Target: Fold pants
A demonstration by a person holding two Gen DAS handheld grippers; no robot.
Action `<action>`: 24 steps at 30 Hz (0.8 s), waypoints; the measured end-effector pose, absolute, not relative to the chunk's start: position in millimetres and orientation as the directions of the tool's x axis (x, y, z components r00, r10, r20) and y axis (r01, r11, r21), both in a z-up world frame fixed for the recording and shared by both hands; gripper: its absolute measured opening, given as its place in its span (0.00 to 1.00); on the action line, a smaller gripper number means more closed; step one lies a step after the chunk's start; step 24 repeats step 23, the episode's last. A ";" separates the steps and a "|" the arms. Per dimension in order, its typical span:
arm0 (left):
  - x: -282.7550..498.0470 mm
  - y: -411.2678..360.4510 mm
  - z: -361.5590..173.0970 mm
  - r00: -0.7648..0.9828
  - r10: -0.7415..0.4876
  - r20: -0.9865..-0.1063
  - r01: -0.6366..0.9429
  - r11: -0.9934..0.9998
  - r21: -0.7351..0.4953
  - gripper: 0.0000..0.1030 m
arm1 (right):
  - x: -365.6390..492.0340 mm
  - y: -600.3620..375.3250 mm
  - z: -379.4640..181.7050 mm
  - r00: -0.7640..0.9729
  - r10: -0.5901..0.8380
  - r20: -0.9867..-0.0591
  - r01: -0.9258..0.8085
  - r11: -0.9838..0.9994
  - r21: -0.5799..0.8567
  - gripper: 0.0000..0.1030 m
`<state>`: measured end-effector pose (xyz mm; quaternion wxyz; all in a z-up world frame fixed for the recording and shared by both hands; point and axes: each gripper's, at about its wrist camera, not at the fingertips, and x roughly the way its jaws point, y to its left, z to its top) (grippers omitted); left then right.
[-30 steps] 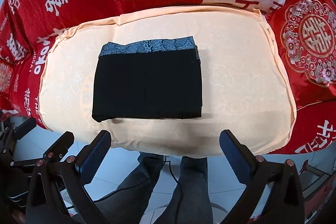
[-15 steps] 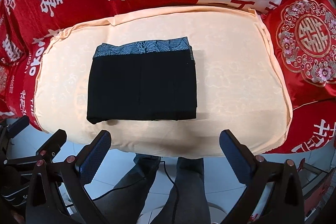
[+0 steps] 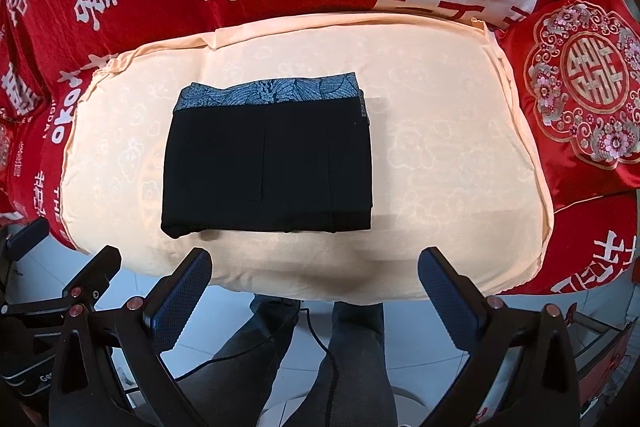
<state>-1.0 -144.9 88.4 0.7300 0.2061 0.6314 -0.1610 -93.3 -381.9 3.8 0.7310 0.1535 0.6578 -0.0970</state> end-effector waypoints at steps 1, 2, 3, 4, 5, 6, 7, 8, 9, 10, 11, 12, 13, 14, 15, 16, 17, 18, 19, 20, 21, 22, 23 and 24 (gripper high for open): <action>-1.1 -145.0 88.4 0.151 0.026 -0.988 0.495 0.863 0.098 1.00 | -93.2 -382.0 3.9 0.116 0.060 -0.991 0.344 0.934 0.097 1.00; -1.8 -145.5 88.6 0.152 0.027 -0.988 0.494 0.864 0.099 1.00 | -93.0 -382.2 3.8 0.115 0.061 -0.991 0.344 0.934 0.097 1.00; -1.5 -145.2 88.8 0.152 0.027 -0.988 0.493 0.864 0.100 1.00 | -92.9 -382.4 3.8 0.114 0.061 -0.992 0.344 0.934 0.097 1.00; -1.8 -145.4 88.6 0.152 0.028 -0.988 0.493 0.864 0.100 1.00 | -93.3 -382.2 3.8 0.114 0.060 -0.992 0.345 0.934 0.097 1.00; -1.8 -145.2 88.7 0.152 0.026 -0.988 0.493 0.865 0.099 1.00 | -93.4 -382.4 3.7 0.114 0.060 -0.992 0.344 0.934 0.096 1.00; -1.7 -145.1 88.7 0.153 0.025 -0.988 0.493 0.865 0.098 1.00 | -94.0 -382.5 3.4 0.113 0.059 -0.992 0.343 0.934 0.095 1.00; -1.9 -145.1 88.8 0.155 0.025 -0.988 0.492 0.865 0.099 1.00 | -94.7 -381.8 3.1 0.111 0.058 -0.992 0.343 0.935 0.093 1.00; -2.3 -144.8 88.9 0.158 0.025 -0.987 0.492 0.865 0.100 1.00 | -94.8 -381.7 2.9 0.110 0.057 -0.992 0.341 0.935 0.091 1.00; -2.4 -144.5 89.1 0.160 0.025 -0.987 0.491 0.865 0.101 1.00 | -95.9 -380.9 2.7 0.109 0.057 -0.992 0.341 0.935 0.091 1.00; -2.7 -144.2 89.2 0.161 0.026 -0.987 0.491 0.865 0.103 1.00 | -96.6 -380.0 2.3 0.109 0.057 -0.992 0.342 0.935 0.091 1.00; -3.0 -143.9 89.3 0.164 0.028 -0.986 0.491 0.865 0.106 1.00 | -97.0 -379.7 2.2 0.108 0.058 -0.992 0.342 0.935 0.092 1.00; -3.3 -143.3 89.5 0.167 0.031 -0.986 0.491 0.864 0.110 1.00 | -97.5 -379.2 2.1 0.109 0.058 -0.992 0.342 0.935 0.093 1.00; -3.3 -142.8 89.4 0.168 0.032 -0.985 0.490 0.864 0.112 1.00 | -97.6 -379.1 2.0 0.108 0.058 -0.992 0.342 0.935 0.092 1.00; -3.4 -142.0 89.3 0.167 0.034 -0.985 0.489 0.865 0.113 1.00 | -97.6 -379.0 2.0 0.108 0.058 -0.992 0.342 0.935 0.092 1.00; -3.3 -141.3 89.3 0.168 0.034 -0.985 0.487 0.866 0.113 1.00 | -97.7 -378.9 2.0 0.108 0.058 -0.992 0.342 0.935 0.092 1.00; -3.0 -140.4 89.6 0.168 0.034 -0.985 0.484 0.868 0.113 1.00 | -97.6 -378.9 2.0 0.108 0.057 -0.992 0.342 0.935 0.091 1.00; -2.8 -140.1 89.8 0.168 0.032 -0.985 0.483 0.869 0.111 1.00 | -97.9 -378.7 2.0 0.109 0.057 -0.992 0.341 0.936 0.092 1.00; -2.8 -139.4 90.3 0.168 0.025 -0.986 0.482 0.870 0.104 1.00 | -97.7 -378.8 2.0 0.108 0.058 -0.992 0.342 0.935 0.092 1.00; -2.7 -139.3 90.9 0.166 0.017 -0.986 0.483 0.870 0.096 1.00 | -98.0 -377.9 1.5 0.108 0.059 -0.992 0.341 0.935 0.092 1.00; -3.1 -139.2 91.2 0.164 0.011 -0.986 0.484 0.870 0.090 1.00 | -98.4 -377.6 1.2 0.107 0.059 -0.992 0.341 0.936 0.093 1.00; -3.5 -139.4 91.3 0.164 0.010 -0.986 0.486 0.870 0.089 1.00 | -99.3 -376.2 0.7 0.107 0.058 -0.993 0.341 0.936 0.091 1.00; -3.9 -139.8 91.2 0.163 0.011 -0.987 0.487 0.869 0.090 1.00 | -99.7 -375.5 0.2 0.106 0.057 -0.993 0.341 0.936 0.090 1.00; -4.1 -139.9 91.0 0.162 0.012 -0.987 0.488 0.868 0.091 1.00 | -99.6 -375.3 0.1 0.106 0.057 -0.993 0.341 0.936 0.090 1.00; -4.1 -139.9 91.0 0.162 0.012 -0.987 0.488 0.868 0.091 1.00 | -99.6 -375.3 0.1 0.106 0.057 -0.993 0.341 0.936 0.090 1.00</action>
